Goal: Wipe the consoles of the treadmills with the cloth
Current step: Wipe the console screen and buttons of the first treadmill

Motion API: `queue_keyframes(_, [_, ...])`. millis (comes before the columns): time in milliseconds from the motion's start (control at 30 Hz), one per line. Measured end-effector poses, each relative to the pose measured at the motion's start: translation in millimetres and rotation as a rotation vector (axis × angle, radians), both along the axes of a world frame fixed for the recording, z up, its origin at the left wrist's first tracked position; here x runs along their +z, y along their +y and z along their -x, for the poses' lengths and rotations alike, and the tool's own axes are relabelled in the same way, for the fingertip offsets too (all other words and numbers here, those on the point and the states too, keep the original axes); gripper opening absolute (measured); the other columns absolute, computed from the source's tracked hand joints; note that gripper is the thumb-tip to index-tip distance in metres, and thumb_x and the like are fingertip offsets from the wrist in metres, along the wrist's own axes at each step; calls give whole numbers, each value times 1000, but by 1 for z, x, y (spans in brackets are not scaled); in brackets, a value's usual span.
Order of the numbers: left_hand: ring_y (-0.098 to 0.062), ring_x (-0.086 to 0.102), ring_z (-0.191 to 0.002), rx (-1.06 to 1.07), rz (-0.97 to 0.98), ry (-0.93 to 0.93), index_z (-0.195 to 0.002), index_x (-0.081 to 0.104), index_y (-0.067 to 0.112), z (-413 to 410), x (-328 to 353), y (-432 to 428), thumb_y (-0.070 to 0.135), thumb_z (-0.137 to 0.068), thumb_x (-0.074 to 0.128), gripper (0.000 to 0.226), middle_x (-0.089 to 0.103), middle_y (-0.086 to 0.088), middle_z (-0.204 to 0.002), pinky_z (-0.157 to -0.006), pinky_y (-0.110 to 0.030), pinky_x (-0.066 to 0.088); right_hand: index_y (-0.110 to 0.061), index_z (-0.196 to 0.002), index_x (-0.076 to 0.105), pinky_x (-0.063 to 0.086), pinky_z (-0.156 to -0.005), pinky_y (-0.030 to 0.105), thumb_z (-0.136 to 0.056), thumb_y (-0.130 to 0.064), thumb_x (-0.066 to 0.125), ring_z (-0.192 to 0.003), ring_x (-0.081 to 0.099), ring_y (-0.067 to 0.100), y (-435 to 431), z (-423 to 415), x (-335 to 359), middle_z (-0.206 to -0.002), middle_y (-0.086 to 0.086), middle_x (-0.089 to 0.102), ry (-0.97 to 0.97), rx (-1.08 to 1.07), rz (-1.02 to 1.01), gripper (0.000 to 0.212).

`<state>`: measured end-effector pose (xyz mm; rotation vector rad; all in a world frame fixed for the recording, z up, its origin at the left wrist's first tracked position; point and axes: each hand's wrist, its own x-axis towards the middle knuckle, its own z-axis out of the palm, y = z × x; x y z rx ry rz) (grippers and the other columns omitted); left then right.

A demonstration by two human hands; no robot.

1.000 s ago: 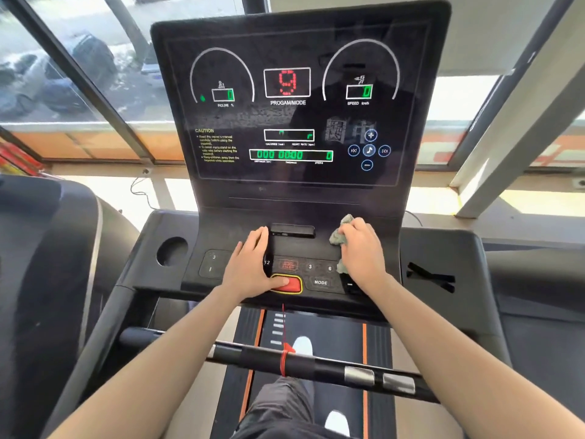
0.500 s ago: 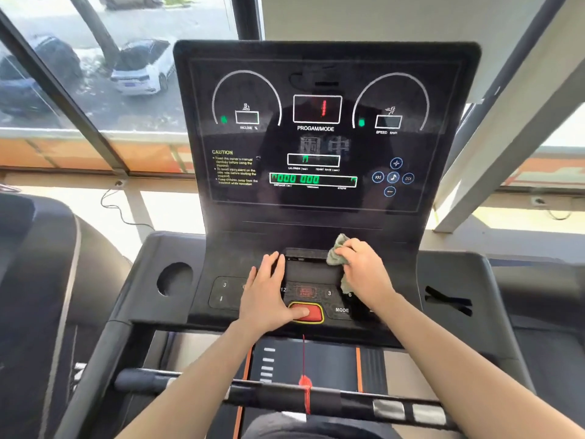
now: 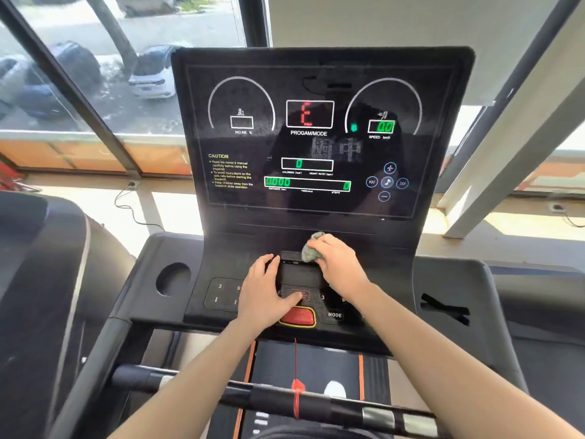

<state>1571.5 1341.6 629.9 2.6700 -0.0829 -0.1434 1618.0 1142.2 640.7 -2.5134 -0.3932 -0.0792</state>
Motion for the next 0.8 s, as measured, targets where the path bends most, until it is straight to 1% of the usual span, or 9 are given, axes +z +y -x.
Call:
queue_keyframes(67, [-17, 32, -144, 15, -5, 7, -154, 36, 21, 1, 3, -4, 64, -75, 73, 98, 32, 6, -155, -112, -41, 40, -9, -117, 69, 52, -88, 40, -82, 4, 66, -95, 61, 30, -8, -3, -3, -109, 7, 66, -14, 95, 55, 38])
queue_keyframes(167, [-18, 37, -142, 25, -11, 18, -153, 37, 20, -1, 5, -5, 62, -76, 73, 95, 33, 6, -155, -112, -43, 42, -13, -100, 70, 50, -78, 38, -63, 3, 76, -84, 59, 28, -35, 3, -12, -97, 2, 62, 32, 99, 125, 41])
queue_keyframes(233, [-20, 40, -141, 39, -1, 28, -153, 38, 19, -1, 5, -7, 58, -79, 73, 92, 34, 5, -156, -113, -44, 41, -17, -89, 67, 51, -73, 39, -51, -7, 82, -78, 54, 23, -56, 12, -16, -91, -2, 59, 79, 34, 157, 42])
queue_keyframes(300, [-21, 44, -138, 59, 16, -5, -152, 40, 16, 1, 7, -12, 52, -80, 75, 87, 39, 3, -154, -113, -42, 40, -26, -81, 58, 51, -73, 40, -48, -22, 78, -78, 49, 19, -75, 26, -15, -88, -8, 55, 127, -26, 150, 39])
queue_keyframes(433, [-22, 50, -128, -35, 69, -157, -141, 55, 14, 6, 11, -33, 34, -79, 76, 68, 53, 0, -140, -110, -38, 41, -11, -100, 70, 48, -78, 37, -75, -3, 67, -91, 58, 29, -110, 58, -12, -103, 5, 62, 82, -326, 140, 26])
queue_keyframes(533, [-21, 53, -118, -219, 117, -191, -126, 67, 18, 7, 13, -57, 29, -80, 70, 48, 63, 3, -125, -104, -39, 44, -5, -99, 71, 45, -74, 36, -78, 4, 63, -90, 62, 33, -117, 68, -9, -100, 9, 64, 76, -448, 112, 24])
queue_keyframes(633, [-21, 55, -117, -448, 129, -149, -125, 68, 19, -5, 16, -85, 23, -85, 68, 40, 65, 5, -125, -106, -37, 42, -8, -116, 68, 47, -87, 37, -80, 5, 61, -102, 63, 34, -95, 68, -3, -112, 11, 67, 110, -366, 36, 38])
queue_keyframes(700, [-23, 55, -119, -555, 116, -119, -131, 64, 17, -19, 15, -101, 18, -88, 69, 43, 62, 1, -131, -108, -37, 41, -11, -129, 62, 43, -97, 29, -85, 5, 59, -111, 63, 28, -78, 66, 4, -121, 9, 68, 157, -277, -65, 47])
queue_keyframes(800, [-27, 57, -116, -615, 131, -87, -128, 62, 15, -38, 14, -115, 14, -86, 71, 43, 61, -4, -126, -102, -41, 45, -12, -125, 63, 50, -94, 35, -87, 2, 58, -102, 66, 26, -73, 63, 16, -111, 7, 72, 236, -308, -147, 41])
